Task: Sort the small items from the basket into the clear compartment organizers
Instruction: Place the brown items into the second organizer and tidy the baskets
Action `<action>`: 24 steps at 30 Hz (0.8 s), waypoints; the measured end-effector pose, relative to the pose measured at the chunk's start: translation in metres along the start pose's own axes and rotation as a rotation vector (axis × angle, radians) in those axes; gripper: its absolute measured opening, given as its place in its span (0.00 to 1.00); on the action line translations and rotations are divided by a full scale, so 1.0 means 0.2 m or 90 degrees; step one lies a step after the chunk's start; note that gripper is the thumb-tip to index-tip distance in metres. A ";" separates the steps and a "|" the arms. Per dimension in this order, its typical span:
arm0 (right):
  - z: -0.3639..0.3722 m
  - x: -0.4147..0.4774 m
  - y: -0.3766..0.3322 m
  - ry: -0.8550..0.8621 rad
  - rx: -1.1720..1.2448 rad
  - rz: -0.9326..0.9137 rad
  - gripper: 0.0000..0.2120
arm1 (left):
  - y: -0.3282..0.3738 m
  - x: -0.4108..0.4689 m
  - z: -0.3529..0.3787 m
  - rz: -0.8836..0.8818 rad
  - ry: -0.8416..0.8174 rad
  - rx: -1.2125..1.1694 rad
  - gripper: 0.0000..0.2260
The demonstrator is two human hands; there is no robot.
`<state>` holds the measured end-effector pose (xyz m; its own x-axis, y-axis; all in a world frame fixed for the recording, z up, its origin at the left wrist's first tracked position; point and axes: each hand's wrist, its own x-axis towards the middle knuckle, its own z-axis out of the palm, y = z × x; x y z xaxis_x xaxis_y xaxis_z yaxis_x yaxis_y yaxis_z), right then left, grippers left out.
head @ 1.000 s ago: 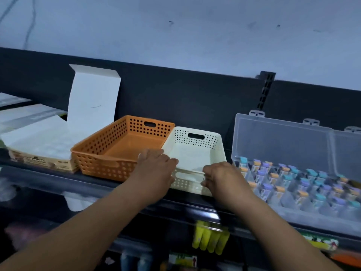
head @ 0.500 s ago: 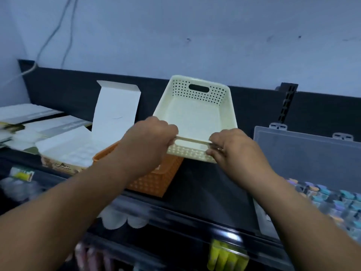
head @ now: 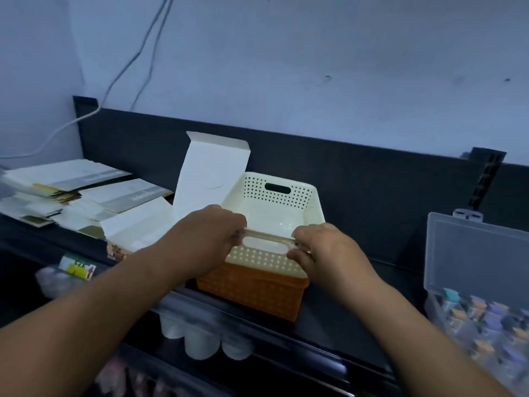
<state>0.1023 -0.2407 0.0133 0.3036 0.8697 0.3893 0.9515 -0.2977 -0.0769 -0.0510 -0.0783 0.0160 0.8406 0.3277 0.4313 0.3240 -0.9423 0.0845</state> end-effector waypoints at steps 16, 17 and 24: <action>0.27 -0.01 -0.14 -0.119 -0.002 0.148 0.16 | -0.24 -0.01 0.24 0.061 -0.204 -0.080 0.13; 0.29 -0.01 -0.14 -0.122 -0.005 0.142 0.19 | -0.25 -0.02 0.25 0.070 -0.207 -0.066 0.17; 0.35 -0.06 -0.16 -0.136 -0.025 0.194 0.36 | -0.26 -0.05 0.29 0.117 -0.249 0.040 0.36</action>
<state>0.0710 -0.2133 -0.0530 0.5795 0.8002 0.1542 0.8149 -0.5666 -0.1221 -0.0513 -0.0278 -0.0454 0.9839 0.1680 0.0608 0.1696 -0.9853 -0.0225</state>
